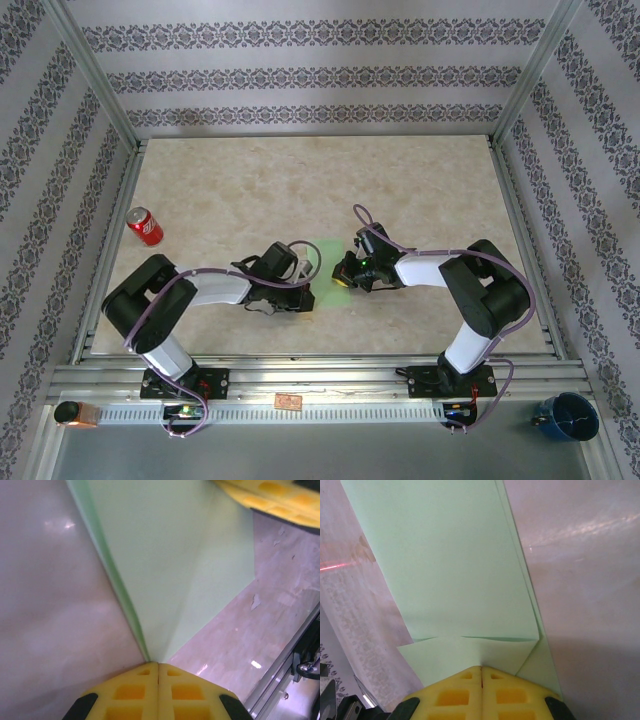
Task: Fold a paper plane with a square sheet of paper (pick it up from the middle)
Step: Fold the triangle a second time at the center of the table.
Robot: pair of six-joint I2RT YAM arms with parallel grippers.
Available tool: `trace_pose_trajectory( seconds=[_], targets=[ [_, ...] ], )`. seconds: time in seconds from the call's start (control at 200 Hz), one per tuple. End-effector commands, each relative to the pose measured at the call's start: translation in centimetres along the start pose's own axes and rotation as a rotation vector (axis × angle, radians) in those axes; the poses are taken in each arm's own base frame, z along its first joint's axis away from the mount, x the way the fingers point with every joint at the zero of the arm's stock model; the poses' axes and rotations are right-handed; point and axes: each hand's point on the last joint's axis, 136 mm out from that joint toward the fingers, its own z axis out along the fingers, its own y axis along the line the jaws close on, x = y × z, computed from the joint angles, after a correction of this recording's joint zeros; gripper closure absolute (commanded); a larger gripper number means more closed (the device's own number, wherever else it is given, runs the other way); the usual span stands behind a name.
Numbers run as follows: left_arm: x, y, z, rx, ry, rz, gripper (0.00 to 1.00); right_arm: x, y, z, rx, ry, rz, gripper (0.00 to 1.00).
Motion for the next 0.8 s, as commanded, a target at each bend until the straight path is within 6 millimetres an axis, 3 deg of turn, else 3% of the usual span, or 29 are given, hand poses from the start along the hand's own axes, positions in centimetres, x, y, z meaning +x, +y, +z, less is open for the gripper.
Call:
trace_pose_trajectory(
  seconds=[0.0, 0.18, 0.31, 0.55, 0.794],
  targets=[
    [1.6, 0.6, -1.0, -0.041, 0.031, -0.012, 0.96, 0.7, -3.9, 0.5, 0.122, 0.014, 0.046, 1.00],
    [-1.5, -3.5, -3.2, 0.062, -0.101, 0.057, 0.98, 0.7, -3.6, 0.4, 0.114, 0.012, 0.043, 1.00],
    [-3.6, -4.9, -2.7, 0.090, -0.117, 0.068, 0.99, 0.7, -3.5, 0.3, 0.111, 0.008, 0.042, 1.00],
    [-6.4, -2.5, 0.1, -0.012, -0.131, -0.003, 0.99, 0.6, -3.2, 0.3, 0.100, 0.008, 0.043, 1.00],
    [-3.8, 1.1, 2.3, -0.063, -0.059, -0.067, 1.00, 0.6, -2.4, 0.2, 0.073, 0.013, 0.031, 0.99]
  ],
)
